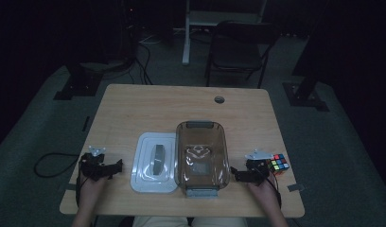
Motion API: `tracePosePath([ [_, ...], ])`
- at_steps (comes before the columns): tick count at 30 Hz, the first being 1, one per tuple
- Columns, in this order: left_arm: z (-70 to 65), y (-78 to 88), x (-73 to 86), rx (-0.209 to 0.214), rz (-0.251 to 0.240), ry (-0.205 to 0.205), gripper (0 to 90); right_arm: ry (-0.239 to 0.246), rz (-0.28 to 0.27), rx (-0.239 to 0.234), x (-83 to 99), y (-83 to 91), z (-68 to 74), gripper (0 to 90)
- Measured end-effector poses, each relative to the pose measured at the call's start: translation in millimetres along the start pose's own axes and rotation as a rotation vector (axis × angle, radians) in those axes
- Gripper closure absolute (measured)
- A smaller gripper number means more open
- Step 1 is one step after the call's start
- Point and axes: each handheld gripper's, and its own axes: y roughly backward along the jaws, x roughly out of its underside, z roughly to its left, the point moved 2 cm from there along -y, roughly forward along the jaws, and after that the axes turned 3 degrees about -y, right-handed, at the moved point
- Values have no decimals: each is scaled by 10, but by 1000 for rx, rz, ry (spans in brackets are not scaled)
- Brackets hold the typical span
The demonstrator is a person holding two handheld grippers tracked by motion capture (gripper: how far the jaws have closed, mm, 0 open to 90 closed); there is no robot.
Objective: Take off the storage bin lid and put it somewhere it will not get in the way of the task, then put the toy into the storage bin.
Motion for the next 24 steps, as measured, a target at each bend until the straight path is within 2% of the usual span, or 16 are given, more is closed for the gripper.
tracePosePath([
  [10,0,1,0,0,1,-1,6,7,13,-7,-14,-1,1,128],
  [15,-3,2,1,0,0,0,6,9,58,-4,-46,13,63,131],
  [18,-5,2,2,1,-1,-1,6,16,60,6,-56,18,81,131],
  [19,-5,2,2,1,-1,-1,6,12,51,-15,-74,48,95,131],
  [20,-5,2,2,1,-1,-1,6,12,51,-15,-74,48,95,131],
  [23,-5,2,2,1,-1,-1,6,32,-19,-21,-159,222,152,132],
  [24,-5,2,2,1,-1,-1,6,32,-19,-21,-159,222,152,132],
])
